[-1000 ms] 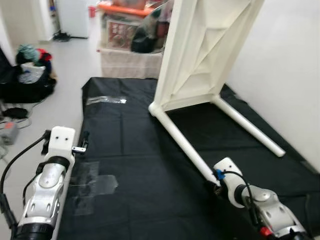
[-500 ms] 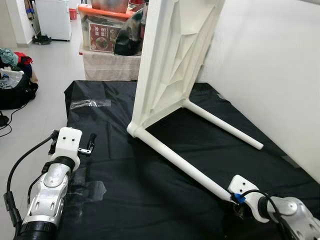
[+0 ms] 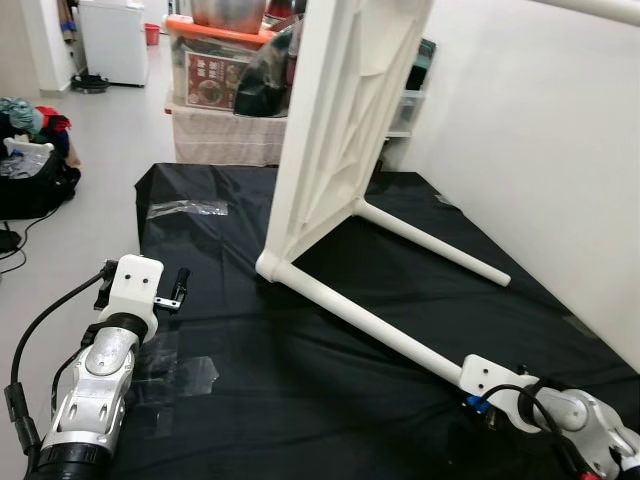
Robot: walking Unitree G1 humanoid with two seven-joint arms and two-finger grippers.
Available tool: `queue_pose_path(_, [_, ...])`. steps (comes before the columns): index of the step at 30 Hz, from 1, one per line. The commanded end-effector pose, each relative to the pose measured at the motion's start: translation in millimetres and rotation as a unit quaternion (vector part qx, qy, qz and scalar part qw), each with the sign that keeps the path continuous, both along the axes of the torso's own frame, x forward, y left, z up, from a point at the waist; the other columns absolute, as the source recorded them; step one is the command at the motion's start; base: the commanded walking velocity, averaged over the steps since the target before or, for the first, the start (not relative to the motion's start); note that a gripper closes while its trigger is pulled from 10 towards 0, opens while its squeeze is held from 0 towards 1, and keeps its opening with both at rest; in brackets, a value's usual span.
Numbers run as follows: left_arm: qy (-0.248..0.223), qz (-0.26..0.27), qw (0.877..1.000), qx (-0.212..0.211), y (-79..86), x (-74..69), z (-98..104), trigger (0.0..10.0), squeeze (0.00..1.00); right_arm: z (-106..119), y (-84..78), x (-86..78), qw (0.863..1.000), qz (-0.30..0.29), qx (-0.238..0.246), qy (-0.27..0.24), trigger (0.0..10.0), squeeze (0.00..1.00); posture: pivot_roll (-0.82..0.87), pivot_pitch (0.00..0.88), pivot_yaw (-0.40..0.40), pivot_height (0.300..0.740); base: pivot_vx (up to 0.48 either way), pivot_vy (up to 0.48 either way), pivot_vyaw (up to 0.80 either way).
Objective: Building children table
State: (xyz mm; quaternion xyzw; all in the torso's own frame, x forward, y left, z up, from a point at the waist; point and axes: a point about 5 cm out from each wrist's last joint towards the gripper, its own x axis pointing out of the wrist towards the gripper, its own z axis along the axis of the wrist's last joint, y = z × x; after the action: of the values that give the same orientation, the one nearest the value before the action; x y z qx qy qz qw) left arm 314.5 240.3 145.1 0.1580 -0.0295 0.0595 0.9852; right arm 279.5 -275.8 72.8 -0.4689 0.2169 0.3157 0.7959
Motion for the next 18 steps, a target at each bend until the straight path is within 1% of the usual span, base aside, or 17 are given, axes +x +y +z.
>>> queue_pose_path(1, [0.002, -0.007, 1.000, 0.005, -3.3, 1.5, 0.7, 10.0, 0.00, -21.2, 9.7, -12.2, 0.997, 0.056, -0.038, 0.048, 0.0, 0.00, 0.10, 0.000, -0.133, 0.740, 0.000, 0.000, 0.00])
queue_pose_path(4, [0.001, -0.008, 1.000, 0.006, -3.6, 1.3, 1.5, 10.0, 0.00, -20.2, 13.2, -8.1, 0.996, 0.072, -0.039, 0.030, 0.0, 0.00, 0.10, 0.000, -0.137, 0.740, 0.000, 0.000, 0.00])
queue_pose_path(5, [0.001, -0.008, 1.000, 0.007, -3.9, 1.4, 2.0, 10.0, 0.00, -19.3, 15.1, -5.1, 0.996, 0.082, -0.043, 0.014, 0.0, 0.00, 0.10, 0.000, -0.138, 0.740, 0.000, 0.000, 0.00])
queue_pose_path(6, [0.001, -0.008, 1.000, 0.007, -3.9, 1.4, 2.0, 10.0, 0.00, -19.3, 15.1, -5.1, 0.996, 0.082, -0.043, 0.014, 0.0, 0.00, 0.10, 0.000, -0.138, 0.740, 0.000, 0.000, 0.00])
queue_pose_path(8, [0.000, -0.008, 1.000, 0.007, -5.2, 1.9, 2.7, 10.0, 0.00, -18.6, 17.8, -0.7, 0.995, 0.090, -0.049, -0.006, 0.0, 0.00, 0.10, 0.000, -0.138, 0.740, 0.000, 0.000, 0.00])
queue_pose_path(10, [0.001, -0.010, 1.000, 0.007, -6.2, 2.4, 3.2, 10.0, 0.00, -21.1, 15.5, 0.5, 0.993, 0.092, -0.069, -0.012, 0.0, 0.00, 0.10, 0.000, -0.140, 0.740, 0.000, 0.000, 0.00])
queue_pose_path(13, [0.001, -0.010, 1.000, 0.007, -6.2, 2.4, 3.2, 10.0, 0.00, -21.1, 15.5, 0.5, 0.993, 0.092, -0.069, -0.012, 0.0, 0.00, 0.10, 0.000, -0.140, 0.740, 0.000, 0.000, 0.00])
queue_pose_path(14, [0.001, -0.010, 1.000, 0.007, -6.4, 2.7, 3.3, 10.0, 0.00, -24.0, 11.8, 0.4, 0.994, 0.077, -0.081, -0.008, 10.0, 0.00, 0.10, 0.000, -0.140, 0.740, 0.000, 0.000, 0.00])
queue_pose_path(17, [0.001, -0.010, 1.000, 0.007, -6.5, 3.0, 3.4, 10.0, 0.00, -25.5, 9.4, 0.1, 0.996, 0.059, -0.072, -0.003, 10.0, 0.00, 0.10, 0.000, -0.138, 0.740, 0.000, 0.000, 0.00])
queue_pose_path(18, [0.002, -0.011, 1.000, 0.007, -6.8, 3.4, 3.2, 10.0, 0.00, -25.6, 8.7, 0.3, 0.998, 0.034, -0.044, 0.002, 10.0, 1.00, 0.09, 0.000, -0.135, 0.740, 0.000, 0.000, 0.00])
